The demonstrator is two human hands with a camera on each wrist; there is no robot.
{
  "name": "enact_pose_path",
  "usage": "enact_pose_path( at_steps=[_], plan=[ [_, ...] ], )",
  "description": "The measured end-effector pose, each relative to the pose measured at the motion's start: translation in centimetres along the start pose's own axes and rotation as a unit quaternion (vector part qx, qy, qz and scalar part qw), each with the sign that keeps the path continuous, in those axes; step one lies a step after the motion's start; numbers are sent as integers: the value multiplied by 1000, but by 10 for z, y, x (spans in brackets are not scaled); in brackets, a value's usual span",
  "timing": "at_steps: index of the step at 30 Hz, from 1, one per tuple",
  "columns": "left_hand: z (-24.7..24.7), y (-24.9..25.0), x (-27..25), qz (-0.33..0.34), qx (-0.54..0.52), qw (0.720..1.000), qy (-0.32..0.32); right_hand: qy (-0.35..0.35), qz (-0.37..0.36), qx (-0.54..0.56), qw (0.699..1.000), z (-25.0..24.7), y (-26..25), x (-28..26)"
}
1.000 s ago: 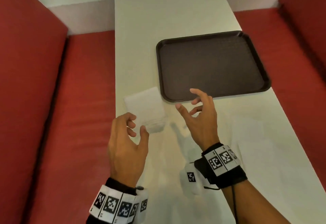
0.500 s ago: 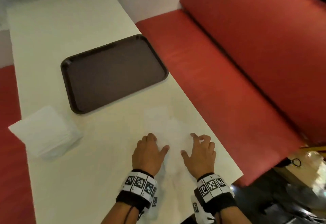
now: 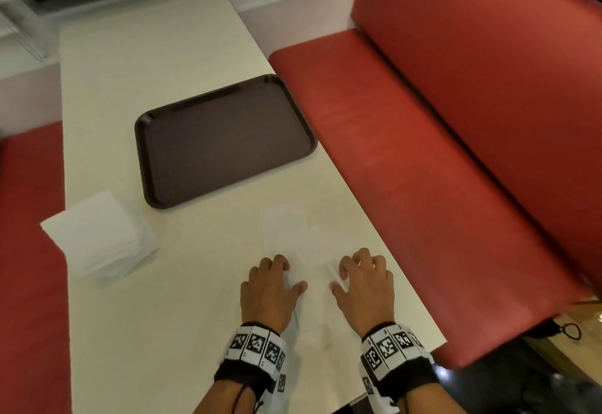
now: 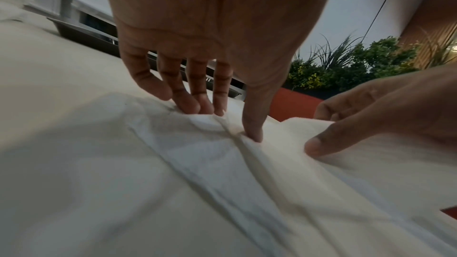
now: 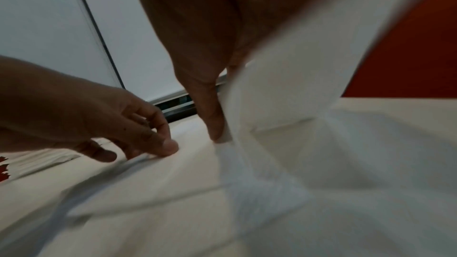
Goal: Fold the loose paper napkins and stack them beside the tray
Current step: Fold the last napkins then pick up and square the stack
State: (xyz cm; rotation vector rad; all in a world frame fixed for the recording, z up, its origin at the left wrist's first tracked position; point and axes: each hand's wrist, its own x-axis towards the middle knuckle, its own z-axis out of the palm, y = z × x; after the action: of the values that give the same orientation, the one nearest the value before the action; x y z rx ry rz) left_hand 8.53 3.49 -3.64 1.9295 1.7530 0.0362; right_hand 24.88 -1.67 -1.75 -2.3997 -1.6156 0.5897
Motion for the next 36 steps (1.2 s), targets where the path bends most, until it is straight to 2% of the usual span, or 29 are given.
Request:
enact_pose_path(
  at_steps=[4, 6, 9, 11, 16, 18, 20, 21, 23, 24, 25, 26, 29, 33, 36],
  plan=[
    [3, -7, -1, 5, -2, 1000, 20, -60, 27, 127, 990, -4, 3, 6],
    [3, -10, -2, 11, -1, 1000, 30, -84, 14, 107, 991, -5, 4, 7],
    [0, -14, -2, 20, 1, 999, 33, -112, -50, -11, 992, -7, 4, 10],
    [-3, -17, -3, 30, 4, 999, 30, -126, -70, -29, 989, -8, 1, 13],
    [-21, -27, -4, 30, 4, 999, 40, -133, -120, 15, 984, -29, -18, 14],
    [-37, -30, -8, 22, -54, 996, 70, -123, -134, 104, 978, -48, -31, 11],
    [-58, -31, -14, -13, -211, 972, 100, -104, -127, 256, 953, -73, -49, 5],
    [-72, -30, -19, -46, -305, 947, 95, -96, -123, 327, 932, -86, -60, 2],
    [-100, -25, -30, -97, -479, 872, 26, -91, -128, 426, 891, -108, -80, -4],
    [-115, -22, -37, -100, -544, 833, -22, -96, -135, 459, 873, -116, -90, -6],
    [-128, -20, -43, -78, -593, 799, -62, -98, -140, 484, 858, -121, -99, -8],
    [-141, -19, -49, -39, -619, 780, -83, -98, -143, 503, 846, -124, -107, -8],
    [-178, -20, -59, 65, -625, 775, -66, -97, -137, 539, 826, -125, -130, -10],
    [-215, -37, -67, 93, -601, 794, 21, -86, -136, 538, 828, -118, -161, -15],
    [-233, -57, -73, 107, -584, 802, 69, -106, -145, 546, 818, -113, -182, -20]
  ],
)
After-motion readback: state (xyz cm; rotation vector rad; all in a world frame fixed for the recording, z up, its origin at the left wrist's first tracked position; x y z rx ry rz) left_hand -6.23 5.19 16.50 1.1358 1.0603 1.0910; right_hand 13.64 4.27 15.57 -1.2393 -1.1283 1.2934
